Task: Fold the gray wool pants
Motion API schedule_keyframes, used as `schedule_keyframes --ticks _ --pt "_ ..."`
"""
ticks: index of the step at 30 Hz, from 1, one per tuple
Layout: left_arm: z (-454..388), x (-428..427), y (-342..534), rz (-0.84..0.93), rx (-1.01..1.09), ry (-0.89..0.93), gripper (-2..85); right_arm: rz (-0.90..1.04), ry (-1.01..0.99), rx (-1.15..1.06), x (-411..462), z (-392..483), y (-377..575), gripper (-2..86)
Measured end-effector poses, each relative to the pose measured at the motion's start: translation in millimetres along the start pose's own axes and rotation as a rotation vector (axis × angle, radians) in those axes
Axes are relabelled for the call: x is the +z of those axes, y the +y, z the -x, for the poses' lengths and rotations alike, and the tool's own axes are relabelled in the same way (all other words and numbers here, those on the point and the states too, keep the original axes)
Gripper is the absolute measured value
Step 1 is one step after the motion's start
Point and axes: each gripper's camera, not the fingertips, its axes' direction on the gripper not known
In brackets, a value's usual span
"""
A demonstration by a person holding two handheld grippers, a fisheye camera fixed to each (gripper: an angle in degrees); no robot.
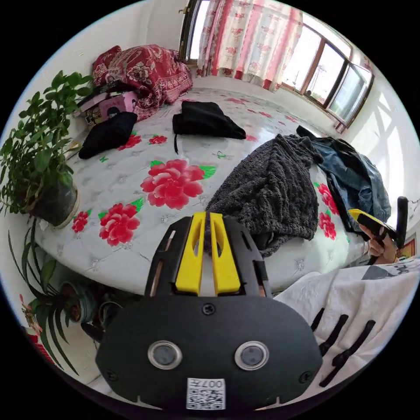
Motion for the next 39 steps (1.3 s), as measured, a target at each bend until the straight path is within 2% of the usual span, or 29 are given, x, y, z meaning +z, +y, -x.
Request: schedule_keyframes --ticks 4,6,8,10,13,16,19,21,22,24,27,31,39 --pt "-96 23 -27 0.019 0.318 0.224 7.1 -0.002 0.051 0.148 -7 -26 19 8.2" --pt "-170 46 -45 0.066 0.535 0.347 10.0 -0.029 0.085 0.207 -12 -32 25 8.4" --pt "-222 66 -58 0.122 0.654 0.396 10.7 -0.036 0.102 0.235 -15 -34 25 8.6" --pt "-258 94 -70 0.229 0.681 0.422 10.1 -0.042 0.122 0.256 -17 -36 23 8.6" --pt "-290 152 -71 0.450 0.744 0.272 3.4 -0.091 0.147 0.289 -24 -40 20 8.6" --pt "-273 139 -59 0.391 0.835 0.252 -0.1 -0.104 0.166 0.322 -29 -50 16 8.5" --pt "-221 103 -37 0.349 0.902 0.035 -0.7 -0.118 0.177 0.362 -30 -67 11 8.2" --pt "-147 71 -23 0.344 0.787 -0.185 -0.9 -0.117 0.177 0.399 -27 -85 2 8.1" --pt "-124 63 -23 0.355 0.720 -0.221 -0.9 -0.120 0.175 0.408 -26 -89 -1 8.1" --pt "-31 24 -27 0.374 0.303 -0.193 -0.9 -0.139 0.165 0.439 -25 -105 -18 8.1" --pt "37 -9 -18 0.354 -0.074 -0.161 -0.9 -0.176 0.150 0.443 -22 -121 -49 8.4" --pt "44 -27 -8 0.279 -0.211 -0.165 -0.9 -0.194 0.128 0.419 -14 -140 -98 8.9" --pt "42 -46 -16 0.280 -0.372 -0.135 -0.9 -0.141 0.288 0.220 36 -171 -244 9.8"
